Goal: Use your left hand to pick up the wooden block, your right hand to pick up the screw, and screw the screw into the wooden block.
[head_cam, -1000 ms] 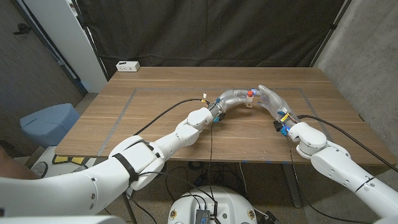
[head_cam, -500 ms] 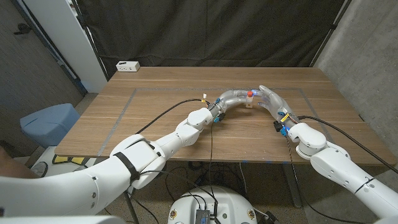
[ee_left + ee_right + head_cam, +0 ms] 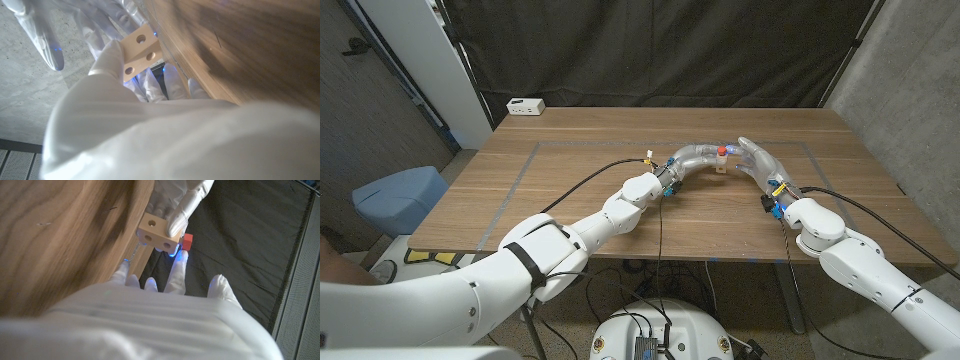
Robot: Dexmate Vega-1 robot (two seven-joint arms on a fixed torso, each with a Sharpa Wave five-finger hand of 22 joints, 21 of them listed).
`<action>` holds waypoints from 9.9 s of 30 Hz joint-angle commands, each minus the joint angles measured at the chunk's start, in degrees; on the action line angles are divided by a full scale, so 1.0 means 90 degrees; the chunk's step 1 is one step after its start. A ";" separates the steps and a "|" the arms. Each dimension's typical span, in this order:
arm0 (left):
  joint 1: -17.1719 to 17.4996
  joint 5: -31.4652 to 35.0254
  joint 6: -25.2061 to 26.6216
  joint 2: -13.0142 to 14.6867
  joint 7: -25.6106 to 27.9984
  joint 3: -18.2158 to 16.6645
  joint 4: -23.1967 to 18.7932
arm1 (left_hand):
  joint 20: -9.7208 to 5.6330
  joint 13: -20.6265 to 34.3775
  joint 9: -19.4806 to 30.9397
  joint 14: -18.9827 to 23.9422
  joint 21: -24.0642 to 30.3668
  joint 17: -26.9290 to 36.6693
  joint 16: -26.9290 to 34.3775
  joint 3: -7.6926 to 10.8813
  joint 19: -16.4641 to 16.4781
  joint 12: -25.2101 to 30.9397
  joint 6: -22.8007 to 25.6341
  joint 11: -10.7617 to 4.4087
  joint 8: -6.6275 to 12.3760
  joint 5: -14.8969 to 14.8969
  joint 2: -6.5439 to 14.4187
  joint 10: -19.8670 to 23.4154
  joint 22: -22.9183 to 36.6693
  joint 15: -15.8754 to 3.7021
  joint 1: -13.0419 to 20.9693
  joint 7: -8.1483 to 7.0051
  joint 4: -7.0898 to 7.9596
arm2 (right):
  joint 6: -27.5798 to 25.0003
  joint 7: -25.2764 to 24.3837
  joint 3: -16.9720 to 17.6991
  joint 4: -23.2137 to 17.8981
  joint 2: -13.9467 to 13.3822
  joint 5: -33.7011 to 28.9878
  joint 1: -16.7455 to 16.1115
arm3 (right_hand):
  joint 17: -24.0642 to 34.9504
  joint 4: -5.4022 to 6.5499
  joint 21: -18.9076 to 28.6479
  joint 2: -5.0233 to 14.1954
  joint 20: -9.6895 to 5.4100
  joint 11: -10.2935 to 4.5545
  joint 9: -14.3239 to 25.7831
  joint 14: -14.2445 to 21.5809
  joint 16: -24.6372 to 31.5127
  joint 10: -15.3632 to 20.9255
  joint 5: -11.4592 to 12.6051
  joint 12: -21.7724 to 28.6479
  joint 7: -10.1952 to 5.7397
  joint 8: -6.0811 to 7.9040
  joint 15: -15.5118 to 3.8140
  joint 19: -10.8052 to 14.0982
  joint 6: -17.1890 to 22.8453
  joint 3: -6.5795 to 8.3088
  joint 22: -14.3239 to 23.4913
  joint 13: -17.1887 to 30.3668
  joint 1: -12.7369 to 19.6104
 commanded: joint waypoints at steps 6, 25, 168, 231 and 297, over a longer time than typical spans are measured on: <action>-0.0126 -0.0035 -0.0060 -0.0119 -0.0096 -0.0017 0.0303 | 0.0014 0.0671 0.0045 0.0065 0.0063 0.0026 0.0013 0.0317 0.0052 0.0298 0.0548 -0.0055 0.0034 0.0025 0.0418 0.0112 0.0015 -0.0499 -0.0316 0.0320 0.0253 | -0.0077 -0.0064 0.0045 -0.0079 -0.0016 0.0033 -0.0066 | 0.0014 -0.0020 0.0044 0.0061 0.0005 -0.0065 0.0026 0.0051 0.0036 0.0104 0.0026 0.0071 0.0027 0.0073 0.0001 0.0062 0.0238 0.0051 0.0027 0.0021 0.0025; -0.0194 -0.0063 -0.0096 -0.0187 -0.0134 -0.0046 0.0507 | 0.0011 0.0659 0.0045 0.0064 0.0066 0.0016 0.0000 0.0332 0.0064 0.0296 0.0560 -0.0051 0.0034 0.0031 0.0422 0.0118 0.0015 -0.0486 -0.0348 0.0343 0.0263 | -0.0048 0.0102 0.0010 -0.0027 -0.0074 0.0033 -0.0032 | 0.0013 -0.0028 0.0041 0.0071 0.0006 -0.0174 0.0024 0.0086 0.0030 0.0250 0.0026 0.0075 0.0046 0.0138 -0.0053 0.0103 0.0524 0.0070 0.0027 0.0020 0.0044; -0.0028 0.0019 0.0078 -0.0056 0.0025 0.0032 0.0006 | 0.0002 0.0661 0.0044 0.0082 0.0062 0.0025 0.0002 0.0389 0.0075 0.0309 0.0573 -0.0047 0.0010 0.0054 0.0451 0.0113 0.0014 -0.0474 -0.0401 0.0358 0.0259 | -0.0097 0.0042 0.0193 -0.0103 -0.0191 0.0071 -0.0153 | 0.0010 -0.0011 0.0030 0.0008 0.0011 -0.0201 0.0016 0.0192 0.0018 0.0283 0.0050 0.0044 0.0102 0.0010 -0.0064 0.0292 0.0470 0.0046 0.0027 0.0021 -0.0017; -0.0465 -0.0025 -0.0043 -0.0387 -0.0090 -0.0006 0.0951 | 0.0000 0.0652 0.0043 0.0072 0.0062 0.0027 -0.0002 0.0419 0.0076 0.0315 0.0584 -0.0045 0.0001 0.0067 0.0441 0.0120 0.0015 -0.0464 -0.0422 0.0362 0.0236 | -0.0052 0.0053 0.0286 0.0084 -0.0210 0.0115 -0.0037 | 0.0000 -0.0048 0.0031 -0.0001 0.0003 0.0075 0.0007 0.0416 0.0048 0.0609 0.0045 0.0023 0.0120 -0.0167 -0.0042 0.0371 0.0446 0.0075 0.0021 0.0025 0.0047; -0.0027 0.0174 0.0060 -0.0017 0.0172 0.0120 -0.0143 | -0.0006 0.0657 0.0047 0.0069 0.0066 0.0052 0.0024 0.0398 0.0094 0.0314 0.0584 -0.0050 -0.0008 0.0059 0.0429 0.0103 0.0014 -0.0489 -0.0376 0.0346 0.0225 | 0.0111 0.0396 0.0223 0.0167 -0.0278 0.0116 -0.0005 | 0.0011 -0.0019 -0.0008 -0.0062 0.0033 0.0173 0.0011 0.0298 -0.0024 0.0287 0.0048 -0.0015 0.0057 -0.0201 0.0064 0.0435 -0.0135 0.0014 0.0027 0.0033 -0.0017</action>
